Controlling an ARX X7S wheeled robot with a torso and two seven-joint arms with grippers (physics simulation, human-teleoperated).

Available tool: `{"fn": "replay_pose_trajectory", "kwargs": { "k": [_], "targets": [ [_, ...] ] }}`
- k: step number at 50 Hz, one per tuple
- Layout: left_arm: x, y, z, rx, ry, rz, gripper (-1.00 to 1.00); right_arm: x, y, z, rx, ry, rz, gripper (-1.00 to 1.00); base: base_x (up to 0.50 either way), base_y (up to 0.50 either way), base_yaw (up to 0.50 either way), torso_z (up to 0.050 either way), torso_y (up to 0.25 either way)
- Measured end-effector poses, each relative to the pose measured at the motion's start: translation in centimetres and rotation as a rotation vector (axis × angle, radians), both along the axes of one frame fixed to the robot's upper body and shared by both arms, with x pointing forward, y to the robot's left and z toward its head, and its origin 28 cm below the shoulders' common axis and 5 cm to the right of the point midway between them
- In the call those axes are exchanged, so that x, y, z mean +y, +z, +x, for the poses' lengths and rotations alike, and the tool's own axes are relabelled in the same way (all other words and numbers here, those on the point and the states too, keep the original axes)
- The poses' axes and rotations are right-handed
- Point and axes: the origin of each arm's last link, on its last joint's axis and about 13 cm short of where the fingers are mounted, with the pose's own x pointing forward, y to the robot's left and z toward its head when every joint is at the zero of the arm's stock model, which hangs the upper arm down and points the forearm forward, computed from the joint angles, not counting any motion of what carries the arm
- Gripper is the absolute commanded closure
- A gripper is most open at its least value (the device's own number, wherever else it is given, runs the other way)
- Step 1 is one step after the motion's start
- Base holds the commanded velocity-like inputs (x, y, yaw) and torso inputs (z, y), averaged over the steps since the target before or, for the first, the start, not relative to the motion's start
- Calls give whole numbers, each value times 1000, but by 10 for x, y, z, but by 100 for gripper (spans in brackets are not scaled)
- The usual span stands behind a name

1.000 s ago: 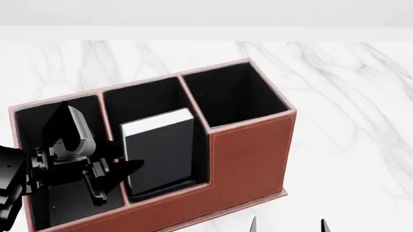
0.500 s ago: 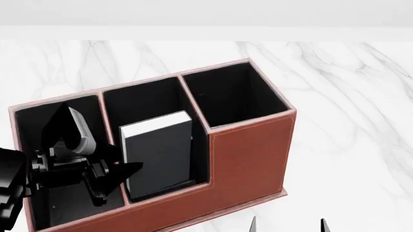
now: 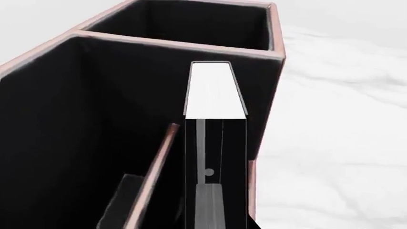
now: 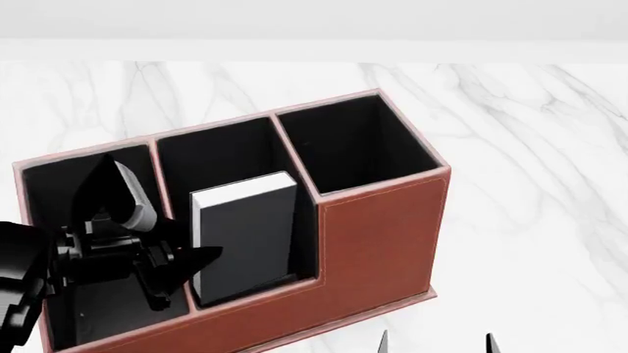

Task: Pick up the book and place it in the back compartment of the caddy.

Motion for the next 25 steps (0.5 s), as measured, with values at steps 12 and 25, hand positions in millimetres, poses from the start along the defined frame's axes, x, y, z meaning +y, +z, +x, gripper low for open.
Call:
{"fn": "replay_pose_trajectory", "kwargs": {
  "k": [12,25],
  "targets": [
    [-1,0,0,26,11,-2,100,0,0,0,-1,1,0,-100,0,0,0,0,1],
    [-2,-1,0,34,25,-9,100,0,0,0,-2,1,2,-100,0,0,1,0,0]
  ]
}}
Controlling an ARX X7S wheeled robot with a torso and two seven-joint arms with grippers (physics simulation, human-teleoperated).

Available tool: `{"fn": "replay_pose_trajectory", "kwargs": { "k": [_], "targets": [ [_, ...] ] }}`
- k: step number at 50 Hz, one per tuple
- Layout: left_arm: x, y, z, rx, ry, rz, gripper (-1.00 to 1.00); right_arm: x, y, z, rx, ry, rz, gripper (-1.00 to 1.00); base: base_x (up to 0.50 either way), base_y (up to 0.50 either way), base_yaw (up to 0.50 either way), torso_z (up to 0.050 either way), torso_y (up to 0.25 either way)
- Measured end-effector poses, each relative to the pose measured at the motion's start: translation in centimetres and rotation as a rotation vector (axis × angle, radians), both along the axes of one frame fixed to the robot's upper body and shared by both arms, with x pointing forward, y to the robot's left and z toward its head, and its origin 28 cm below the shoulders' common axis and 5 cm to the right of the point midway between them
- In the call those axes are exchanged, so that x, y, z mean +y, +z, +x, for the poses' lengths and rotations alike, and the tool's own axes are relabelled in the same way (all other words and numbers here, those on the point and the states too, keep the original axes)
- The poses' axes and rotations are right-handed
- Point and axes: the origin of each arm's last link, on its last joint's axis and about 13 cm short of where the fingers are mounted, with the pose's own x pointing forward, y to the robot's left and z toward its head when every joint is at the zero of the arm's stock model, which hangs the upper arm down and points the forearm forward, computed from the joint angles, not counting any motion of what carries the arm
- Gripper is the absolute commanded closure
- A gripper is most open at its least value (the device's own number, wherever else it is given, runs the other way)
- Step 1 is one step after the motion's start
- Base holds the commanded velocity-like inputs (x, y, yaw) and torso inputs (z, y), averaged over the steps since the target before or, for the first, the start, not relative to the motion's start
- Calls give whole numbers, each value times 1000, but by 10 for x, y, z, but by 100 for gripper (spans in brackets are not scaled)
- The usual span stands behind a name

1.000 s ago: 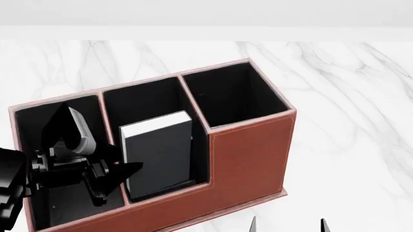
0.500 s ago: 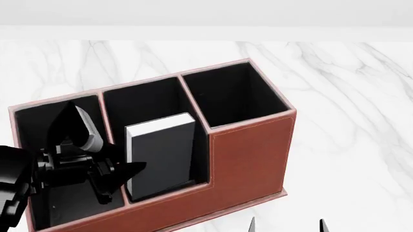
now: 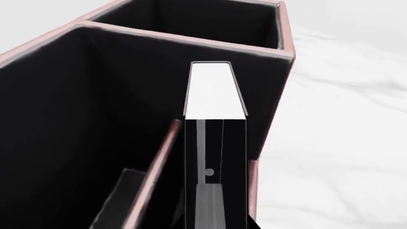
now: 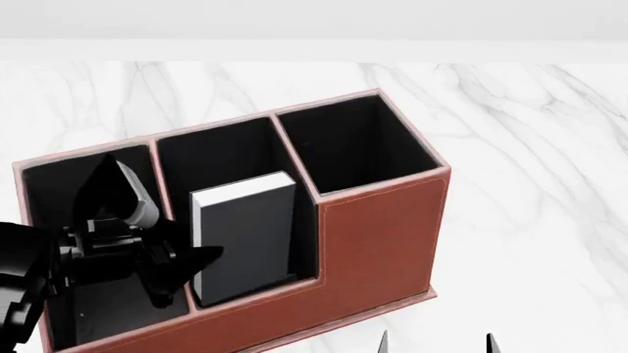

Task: Pick up the book and place it in the back compartment of the caddy.

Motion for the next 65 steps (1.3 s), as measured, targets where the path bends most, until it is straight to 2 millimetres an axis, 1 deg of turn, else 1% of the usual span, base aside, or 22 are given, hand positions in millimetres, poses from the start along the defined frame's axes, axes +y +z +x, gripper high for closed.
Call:
{"fn": "replay_pose_trajectory", "kwargs": {
  "k": [1,2,15,31,43,46,51,57,65],
  "targets": [
    [0,0,0,1,3,-1,100,0,0,0,0,0,0,-100,0,0,3,0,0],
    [0,0,0,1,6,-1,-100,0,0,0,0,0,0,-100,0,3,0,0,0],
    [0,0,0,1,50,-14,-100,0,0,0,2,7,4,-100,0,0,0,0,0],
    [1,0,0,6,32,-16,-100,0,0,0,4,9,4,-100,0,0,0,0,0],
    [-2,10,3,-65,48,-31,-100,0,0,0,1,9,3,-100,0,0,0,0,0],
    [-3,11,-2,-79,54,-32,-100,0,1,1,0,9,4,-100,0,0,0,0,0],
    [-6,27,-16,-150,48,-37,-100,0,2,3,-2,6,5,-100,0,0,0,0,0],
    [-12,44,-40,-221,34,-38,-100,0,10,7,-15,-6,1,-100,0,0,0,0,0],
    [-20,61,-77,-296,10,-31,-100,-2,29,13,-54,-30,-10,-100,0,0,0,0,0]
  ]
}}
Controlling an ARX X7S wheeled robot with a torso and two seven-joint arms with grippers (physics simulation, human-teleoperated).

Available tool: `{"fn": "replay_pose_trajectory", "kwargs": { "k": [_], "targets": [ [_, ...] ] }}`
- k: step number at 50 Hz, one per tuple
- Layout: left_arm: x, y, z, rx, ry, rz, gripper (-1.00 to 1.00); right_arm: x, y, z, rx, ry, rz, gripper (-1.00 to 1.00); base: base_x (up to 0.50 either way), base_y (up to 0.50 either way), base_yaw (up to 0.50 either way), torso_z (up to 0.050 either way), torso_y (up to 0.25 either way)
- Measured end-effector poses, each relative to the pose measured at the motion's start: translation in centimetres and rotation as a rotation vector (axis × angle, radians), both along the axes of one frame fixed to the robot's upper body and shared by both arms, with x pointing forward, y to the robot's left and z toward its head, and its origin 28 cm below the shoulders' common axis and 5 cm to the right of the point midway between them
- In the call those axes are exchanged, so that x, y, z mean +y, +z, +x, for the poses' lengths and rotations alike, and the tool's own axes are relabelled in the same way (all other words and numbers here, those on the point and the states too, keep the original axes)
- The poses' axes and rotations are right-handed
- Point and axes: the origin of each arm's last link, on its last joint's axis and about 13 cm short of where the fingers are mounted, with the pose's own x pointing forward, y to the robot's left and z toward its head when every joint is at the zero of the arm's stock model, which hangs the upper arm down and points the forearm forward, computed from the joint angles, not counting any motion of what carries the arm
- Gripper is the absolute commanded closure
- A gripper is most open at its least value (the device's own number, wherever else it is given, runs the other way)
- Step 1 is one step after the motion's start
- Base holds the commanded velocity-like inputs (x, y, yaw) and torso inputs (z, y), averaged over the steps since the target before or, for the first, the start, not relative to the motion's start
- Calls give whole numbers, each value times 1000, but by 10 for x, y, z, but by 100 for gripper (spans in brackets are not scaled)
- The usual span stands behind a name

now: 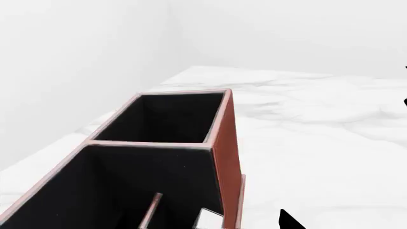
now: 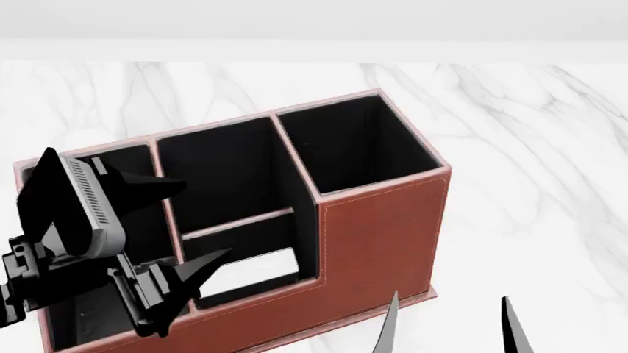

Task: Pick up the book and place it in the back compartment of the caddy.

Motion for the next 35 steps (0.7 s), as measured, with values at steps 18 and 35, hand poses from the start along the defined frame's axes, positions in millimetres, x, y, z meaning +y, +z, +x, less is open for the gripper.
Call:
{"fn": "replay_pose_trajectory", "kwargs": {
  "k": [18,35],
  "targets": [
    [-14,24,-66,-150,-43,14,-100,-2,42,-5,-104,-31,-17,-100,0,0,0,0,0],
    [-17,36,-102,-291,-46,-11,-100,-6,63,-30,-210,-34,-10,-100,0,0,0,0,0]
  ]
}}
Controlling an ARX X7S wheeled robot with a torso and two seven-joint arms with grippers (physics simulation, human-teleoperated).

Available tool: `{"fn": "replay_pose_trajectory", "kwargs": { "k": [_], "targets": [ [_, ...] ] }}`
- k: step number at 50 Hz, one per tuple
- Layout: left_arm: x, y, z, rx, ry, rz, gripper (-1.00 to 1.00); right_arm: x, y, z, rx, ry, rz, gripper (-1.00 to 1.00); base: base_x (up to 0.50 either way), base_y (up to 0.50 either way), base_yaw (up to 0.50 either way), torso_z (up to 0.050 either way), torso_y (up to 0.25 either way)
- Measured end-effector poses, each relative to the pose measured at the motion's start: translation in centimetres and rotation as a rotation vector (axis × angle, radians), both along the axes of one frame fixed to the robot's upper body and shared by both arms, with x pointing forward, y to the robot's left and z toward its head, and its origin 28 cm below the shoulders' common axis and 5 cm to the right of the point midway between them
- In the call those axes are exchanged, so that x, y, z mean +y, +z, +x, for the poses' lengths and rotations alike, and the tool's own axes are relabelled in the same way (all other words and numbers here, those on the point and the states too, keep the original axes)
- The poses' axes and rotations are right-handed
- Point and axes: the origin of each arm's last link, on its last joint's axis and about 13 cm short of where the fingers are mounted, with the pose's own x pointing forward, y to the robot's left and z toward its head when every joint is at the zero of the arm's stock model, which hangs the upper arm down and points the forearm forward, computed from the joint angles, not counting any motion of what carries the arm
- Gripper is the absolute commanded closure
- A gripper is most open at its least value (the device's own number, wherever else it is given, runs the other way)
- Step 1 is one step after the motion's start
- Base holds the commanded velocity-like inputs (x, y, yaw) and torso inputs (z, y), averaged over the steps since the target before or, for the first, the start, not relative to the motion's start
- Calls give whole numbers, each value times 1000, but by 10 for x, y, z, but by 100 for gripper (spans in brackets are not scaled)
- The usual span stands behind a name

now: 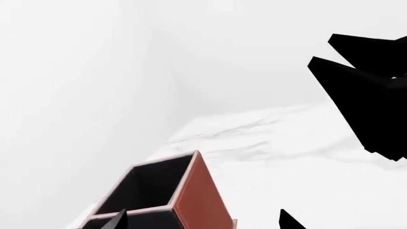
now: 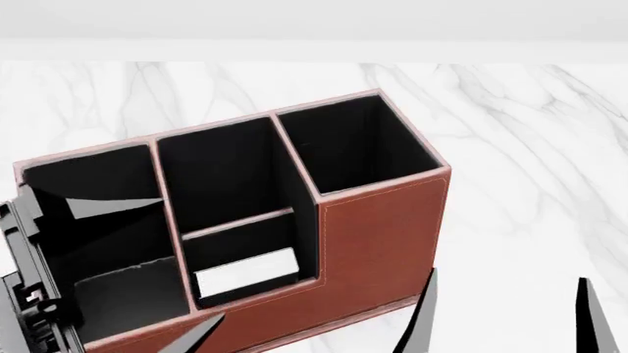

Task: Pick up the book and place it in the back compartment of the caddy.

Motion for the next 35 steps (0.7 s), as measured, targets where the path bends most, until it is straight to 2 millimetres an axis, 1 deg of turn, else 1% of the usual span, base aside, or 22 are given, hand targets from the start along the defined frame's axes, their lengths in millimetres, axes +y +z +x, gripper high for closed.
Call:
{"fn": "replay_pose_trajectory", "kwargs": {
  "k": [8,18,35],
  "targets": [
    [0,3,-9,-42,-3,-5,-100,-2,5,-10,-39,-2,2,-100,0,0,0,0,0],
    [0,5,-17,-84,-13,-11,-100,-4,7,-15,-65,-2,4,-100,0,0,0,0,0],
    [-1,9,-23,-129,-34,-3,-100,-6,9,-23,-104,-2,9,-100,0,0,0,0,0]
  ]
}}
